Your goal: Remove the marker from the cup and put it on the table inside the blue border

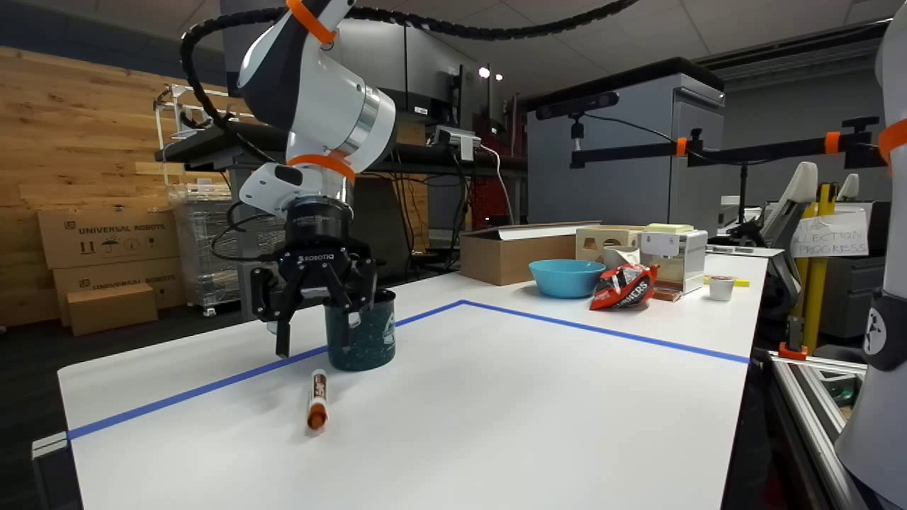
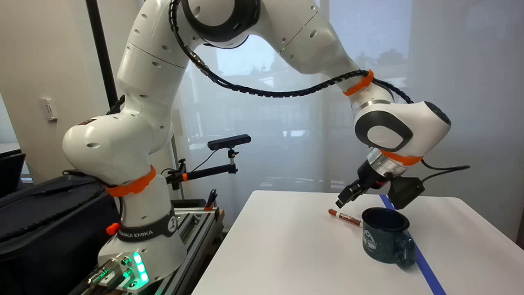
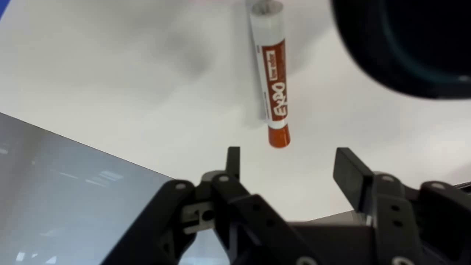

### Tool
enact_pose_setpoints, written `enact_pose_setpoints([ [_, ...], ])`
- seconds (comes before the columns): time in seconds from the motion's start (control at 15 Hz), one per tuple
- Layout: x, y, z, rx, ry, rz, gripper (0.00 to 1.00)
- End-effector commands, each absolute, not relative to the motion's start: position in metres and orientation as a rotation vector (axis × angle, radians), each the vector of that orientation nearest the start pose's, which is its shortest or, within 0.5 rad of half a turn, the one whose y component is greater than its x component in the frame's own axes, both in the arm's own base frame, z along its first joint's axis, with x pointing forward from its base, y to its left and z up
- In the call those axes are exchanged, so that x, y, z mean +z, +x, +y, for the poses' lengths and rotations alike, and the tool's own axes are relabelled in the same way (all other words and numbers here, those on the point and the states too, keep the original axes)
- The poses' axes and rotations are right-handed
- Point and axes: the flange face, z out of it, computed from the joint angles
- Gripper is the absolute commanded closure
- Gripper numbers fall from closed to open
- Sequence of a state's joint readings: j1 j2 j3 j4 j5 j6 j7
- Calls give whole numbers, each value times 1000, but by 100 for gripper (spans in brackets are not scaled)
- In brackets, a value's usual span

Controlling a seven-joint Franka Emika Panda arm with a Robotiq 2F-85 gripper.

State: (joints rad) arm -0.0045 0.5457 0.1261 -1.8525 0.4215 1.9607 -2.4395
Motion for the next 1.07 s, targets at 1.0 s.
enact_pose_setpoints([
  [1.0, 360, 578, 53, -274, -1679, -2194, 0],
])
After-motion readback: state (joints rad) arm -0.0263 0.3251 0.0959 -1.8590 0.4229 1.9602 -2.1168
